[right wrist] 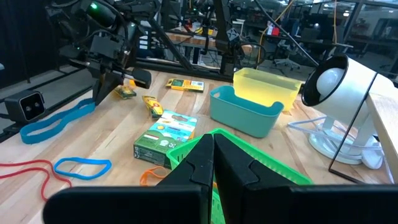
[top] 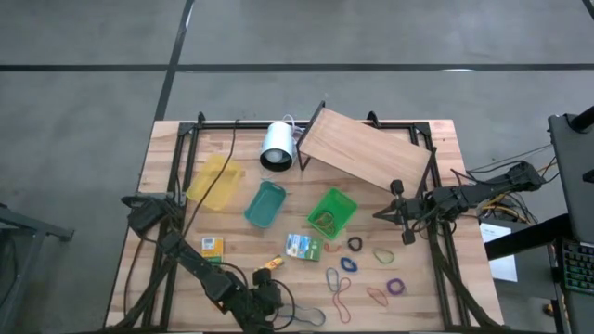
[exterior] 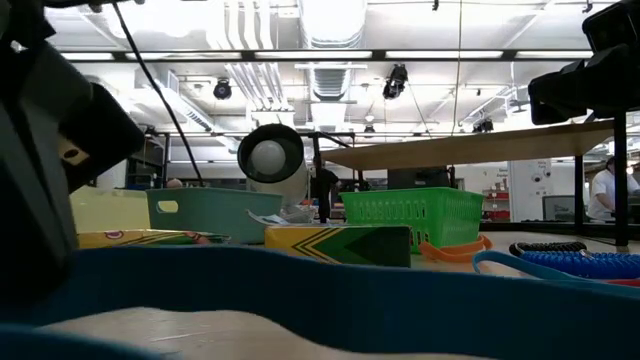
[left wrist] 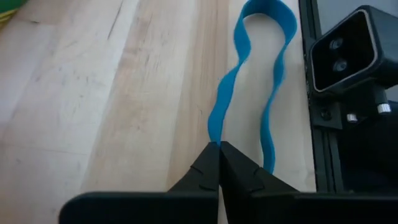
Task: Pick & Place Office Desk Supplies
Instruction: Put the bottom left blue rubber band into the green bin
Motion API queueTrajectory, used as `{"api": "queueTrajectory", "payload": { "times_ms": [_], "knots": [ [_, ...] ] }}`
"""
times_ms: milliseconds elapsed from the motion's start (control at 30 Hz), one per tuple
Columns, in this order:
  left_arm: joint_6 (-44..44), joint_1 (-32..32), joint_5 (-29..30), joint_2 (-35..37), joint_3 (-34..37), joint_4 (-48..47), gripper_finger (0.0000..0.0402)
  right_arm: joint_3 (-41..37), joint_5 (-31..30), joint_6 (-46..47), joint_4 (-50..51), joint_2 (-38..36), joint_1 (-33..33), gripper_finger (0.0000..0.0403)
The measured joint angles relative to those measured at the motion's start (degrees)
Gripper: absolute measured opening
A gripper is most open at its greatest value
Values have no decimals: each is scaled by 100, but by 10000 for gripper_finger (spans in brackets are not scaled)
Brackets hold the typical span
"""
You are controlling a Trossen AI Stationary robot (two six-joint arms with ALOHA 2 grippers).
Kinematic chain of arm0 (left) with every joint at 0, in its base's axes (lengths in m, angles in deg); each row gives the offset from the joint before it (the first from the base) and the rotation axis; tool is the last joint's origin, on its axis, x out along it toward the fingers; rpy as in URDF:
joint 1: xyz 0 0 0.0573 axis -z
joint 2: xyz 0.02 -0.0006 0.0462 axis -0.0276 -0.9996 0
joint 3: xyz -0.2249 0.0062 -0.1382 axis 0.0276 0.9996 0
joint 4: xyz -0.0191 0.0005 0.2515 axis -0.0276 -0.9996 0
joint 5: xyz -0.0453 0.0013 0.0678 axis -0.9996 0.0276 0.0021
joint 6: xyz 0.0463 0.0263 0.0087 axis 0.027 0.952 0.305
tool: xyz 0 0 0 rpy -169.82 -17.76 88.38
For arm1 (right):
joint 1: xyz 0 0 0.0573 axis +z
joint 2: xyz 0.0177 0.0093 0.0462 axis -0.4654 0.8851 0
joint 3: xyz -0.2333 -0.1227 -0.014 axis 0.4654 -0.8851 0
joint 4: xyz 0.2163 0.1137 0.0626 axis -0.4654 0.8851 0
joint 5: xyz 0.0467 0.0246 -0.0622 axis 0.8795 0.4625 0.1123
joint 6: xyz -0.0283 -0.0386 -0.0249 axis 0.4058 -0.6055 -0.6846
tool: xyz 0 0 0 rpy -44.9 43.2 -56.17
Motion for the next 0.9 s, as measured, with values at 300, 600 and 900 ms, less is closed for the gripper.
{"api": "queueTrajectory", "payload": {
  "times_ms": [300, 600, 900],
  "knots": [
    [416, -172, 403, 317, -238, -411, 3, 0, -1, 0, -2, -4, -2, 8],
    [1271, -579, 713, 765, -260, -404, 3, 0, 0, 0, 0, 2, -1, 8],
    [1901, -1242, 1468, 848, -260, 33, 2, 2, 1, 0, -2, 0, -2, 8]
  ]
}}
